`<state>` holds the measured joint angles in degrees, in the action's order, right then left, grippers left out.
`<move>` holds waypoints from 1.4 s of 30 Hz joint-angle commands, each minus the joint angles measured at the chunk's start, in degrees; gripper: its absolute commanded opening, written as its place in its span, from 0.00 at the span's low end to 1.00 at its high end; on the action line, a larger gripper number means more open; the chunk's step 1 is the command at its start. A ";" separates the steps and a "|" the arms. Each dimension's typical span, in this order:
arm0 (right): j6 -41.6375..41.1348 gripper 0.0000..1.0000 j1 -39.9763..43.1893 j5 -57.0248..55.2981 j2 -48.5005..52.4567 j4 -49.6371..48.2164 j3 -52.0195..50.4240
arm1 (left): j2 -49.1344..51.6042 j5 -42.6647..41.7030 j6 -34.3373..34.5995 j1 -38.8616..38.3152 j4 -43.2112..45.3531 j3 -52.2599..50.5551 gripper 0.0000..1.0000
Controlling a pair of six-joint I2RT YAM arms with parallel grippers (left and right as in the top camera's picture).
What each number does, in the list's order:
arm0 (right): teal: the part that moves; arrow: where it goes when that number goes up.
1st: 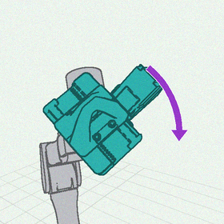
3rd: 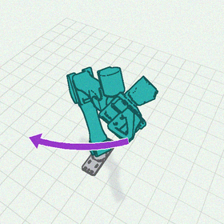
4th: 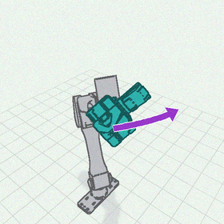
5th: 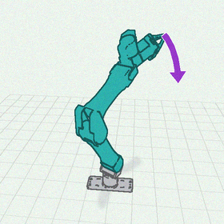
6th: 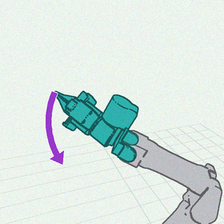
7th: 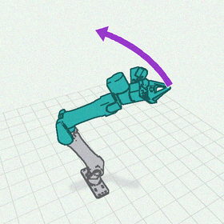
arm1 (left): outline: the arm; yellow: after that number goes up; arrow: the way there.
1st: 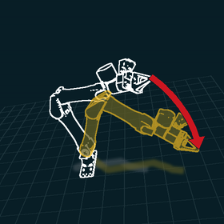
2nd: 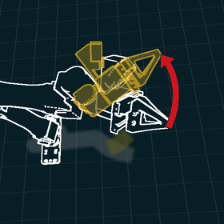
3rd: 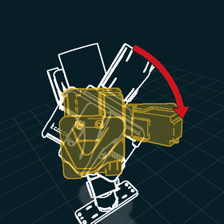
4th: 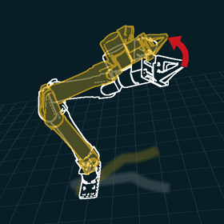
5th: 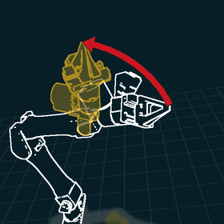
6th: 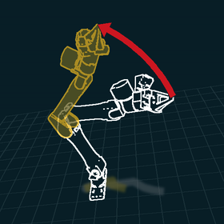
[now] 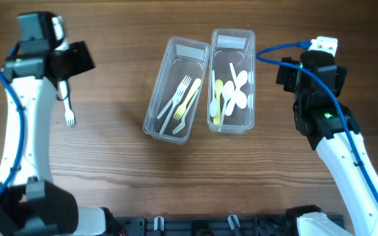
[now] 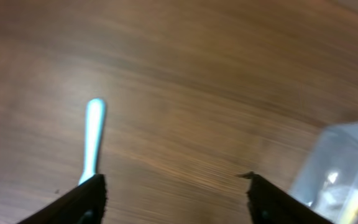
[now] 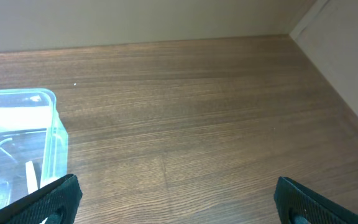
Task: Pack container
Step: 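Grasp the last white fork with the left gripper and carry it over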
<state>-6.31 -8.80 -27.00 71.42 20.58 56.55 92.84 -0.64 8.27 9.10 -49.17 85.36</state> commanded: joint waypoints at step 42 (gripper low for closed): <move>0.33 1.00 0.04 0.33 0.37 -0.15 0.74 | 12.55 -0.42 -0.09 10.16 4.13 -3.61 0.04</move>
<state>-6.31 -8.80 -27.03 71.40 20.58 56.55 114.41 0.19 7.25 20.73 -45.17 81.69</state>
